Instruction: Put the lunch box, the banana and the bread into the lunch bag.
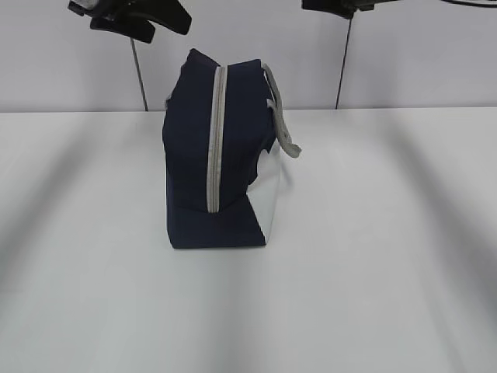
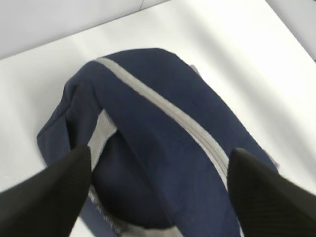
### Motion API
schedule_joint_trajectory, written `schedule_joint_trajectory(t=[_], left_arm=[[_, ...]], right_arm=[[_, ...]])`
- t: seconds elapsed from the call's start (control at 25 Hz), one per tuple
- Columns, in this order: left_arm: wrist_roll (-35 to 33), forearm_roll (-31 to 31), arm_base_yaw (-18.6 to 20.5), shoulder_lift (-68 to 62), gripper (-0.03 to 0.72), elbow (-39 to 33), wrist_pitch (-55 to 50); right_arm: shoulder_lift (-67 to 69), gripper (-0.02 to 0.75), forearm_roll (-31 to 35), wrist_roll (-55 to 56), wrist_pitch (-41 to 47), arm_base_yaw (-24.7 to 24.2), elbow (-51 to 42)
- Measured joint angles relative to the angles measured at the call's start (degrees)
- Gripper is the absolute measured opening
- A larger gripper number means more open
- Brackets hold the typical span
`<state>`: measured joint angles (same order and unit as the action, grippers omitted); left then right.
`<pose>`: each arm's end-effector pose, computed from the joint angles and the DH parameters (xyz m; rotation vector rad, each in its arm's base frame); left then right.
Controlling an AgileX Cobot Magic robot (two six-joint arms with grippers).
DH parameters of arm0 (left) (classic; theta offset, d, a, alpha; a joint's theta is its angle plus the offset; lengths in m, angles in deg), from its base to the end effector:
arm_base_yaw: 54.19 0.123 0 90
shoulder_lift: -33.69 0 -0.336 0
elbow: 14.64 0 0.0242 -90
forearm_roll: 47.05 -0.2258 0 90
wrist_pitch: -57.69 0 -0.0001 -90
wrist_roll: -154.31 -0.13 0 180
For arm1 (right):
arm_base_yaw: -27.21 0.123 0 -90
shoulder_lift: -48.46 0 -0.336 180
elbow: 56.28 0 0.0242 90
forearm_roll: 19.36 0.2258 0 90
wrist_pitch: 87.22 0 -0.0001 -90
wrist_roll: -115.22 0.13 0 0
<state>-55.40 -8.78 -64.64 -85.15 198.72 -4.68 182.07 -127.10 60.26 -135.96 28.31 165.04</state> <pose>0.4320 -0.1522 0.3738 0.6598 2.3097 -0.7201 0.5410 0.1034 0.3483 -0.4005 1.8837 0.8901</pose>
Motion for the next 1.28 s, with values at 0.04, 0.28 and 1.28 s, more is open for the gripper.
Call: schedule_joint_trajectory(t=[0.04,0.28,1.28], left_arm=[[2.5,-2.0,0.0,1.0,0.56,0.0,-1.7],[15.2,-13.9,0.0,6.3,0.56,0.0,-8.7],[19.5,-20.9,-0.4,65.7,0.56,-60.5,-4.7]], right_arm=[[-2.7,0.586,0.0,-0.2,1.2,-0.1,-2.8],[-16.9,0.585,0.0,-3.0,9.8,-0.1,-22.5],[-44.7,0.585,1.7,-7.5,35.6,4.5,-57.7]])
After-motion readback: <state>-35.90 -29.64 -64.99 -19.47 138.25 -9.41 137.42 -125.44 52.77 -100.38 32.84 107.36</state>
